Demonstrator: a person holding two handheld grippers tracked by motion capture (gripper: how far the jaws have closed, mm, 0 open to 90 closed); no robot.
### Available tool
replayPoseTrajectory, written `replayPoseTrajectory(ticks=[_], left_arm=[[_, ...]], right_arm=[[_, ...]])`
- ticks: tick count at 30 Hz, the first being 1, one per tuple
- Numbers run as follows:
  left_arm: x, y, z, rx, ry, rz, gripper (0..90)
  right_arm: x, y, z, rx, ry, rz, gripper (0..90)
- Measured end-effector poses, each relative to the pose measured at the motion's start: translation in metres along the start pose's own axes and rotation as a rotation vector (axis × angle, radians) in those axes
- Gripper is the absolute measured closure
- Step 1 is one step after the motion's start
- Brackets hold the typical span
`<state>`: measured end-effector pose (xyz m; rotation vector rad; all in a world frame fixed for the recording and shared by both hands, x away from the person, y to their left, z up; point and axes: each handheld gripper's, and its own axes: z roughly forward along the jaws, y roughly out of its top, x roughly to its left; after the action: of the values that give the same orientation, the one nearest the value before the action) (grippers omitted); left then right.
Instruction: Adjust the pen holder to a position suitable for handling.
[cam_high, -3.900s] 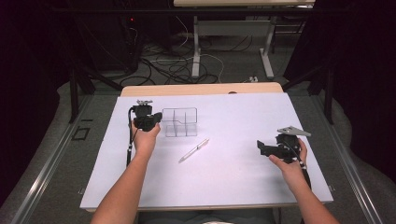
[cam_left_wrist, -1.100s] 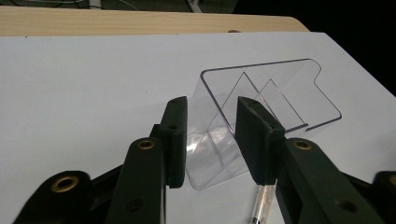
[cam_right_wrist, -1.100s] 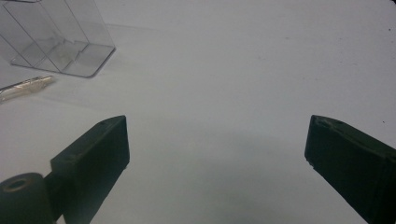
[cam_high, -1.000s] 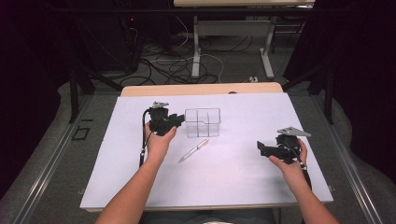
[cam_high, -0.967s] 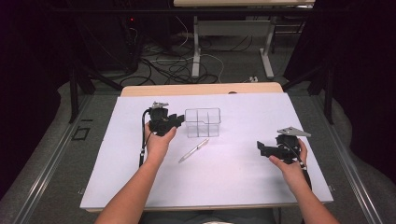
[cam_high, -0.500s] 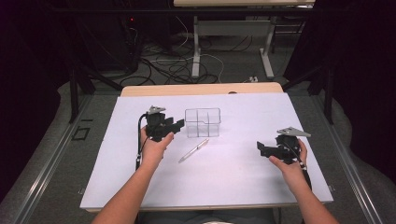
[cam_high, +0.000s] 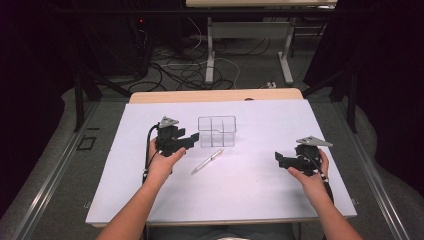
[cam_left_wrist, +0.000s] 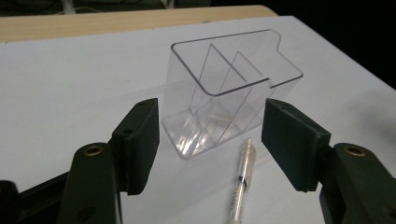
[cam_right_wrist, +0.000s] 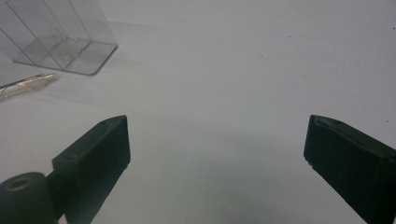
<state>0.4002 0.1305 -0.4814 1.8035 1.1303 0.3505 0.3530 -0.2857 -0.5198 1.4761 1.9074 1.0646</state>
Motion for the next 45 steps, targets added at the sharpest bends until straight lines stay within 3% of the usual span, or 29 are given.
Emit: replayPoseTrajectory(ticks=[8,13,17,19,21,29,37,42,45], left_arm=[[-0.002,-0.004,-0.002,-0.006,0.018,0.058,33.0],[-0.002,-0.008,-0.002,0.018,-0.010,0.016,29.2],[-0.002,-0.011,0.000,0.028,0.005,0.033,25.6],[-0.003,-0.012,0.000,0.023,0.006,0.040,17.8],[-0.004,-0.012,0.000,0.029,0.000,0.027,17.9],[-0.009,-0.013,0.002,0.049,-0.033,0.058,15.6],[-0.013,-0.017,0.005,0.067,-0.043,0.109,15.5],[-0.014,-0.022,0.011,0.116,-0.044,0.123,17.8],[-0.013,-0.024,0.013,0.158,-0.041,0.155,22.0]], right_arm=[[0.000,0.000,-0.001,-0.003,0.001,0.000,6.7],[-0.001,0.000,-0.001,-0.002,0.001,0.003,6.7],[0.000,0.000,0.000,-0.002,0.002,0.001,6.7],[0.000,0.000,0.000,0.000,0.004,-0.001,6.7],[0.000,0.000,0.000,-0.001,0.005,-0.005,6.7],[-0.001,0.000,0.000,0.000,0.006,-0.006,6.7],[0.000,0.000,0.000,0.006,0.009,-0.005,6.9],[0.001,0.000,0.000,0.007,0.012,-0.007,6.9],[0.000,0.000,0.000,0.008,0.013,-0.011,7.0]])
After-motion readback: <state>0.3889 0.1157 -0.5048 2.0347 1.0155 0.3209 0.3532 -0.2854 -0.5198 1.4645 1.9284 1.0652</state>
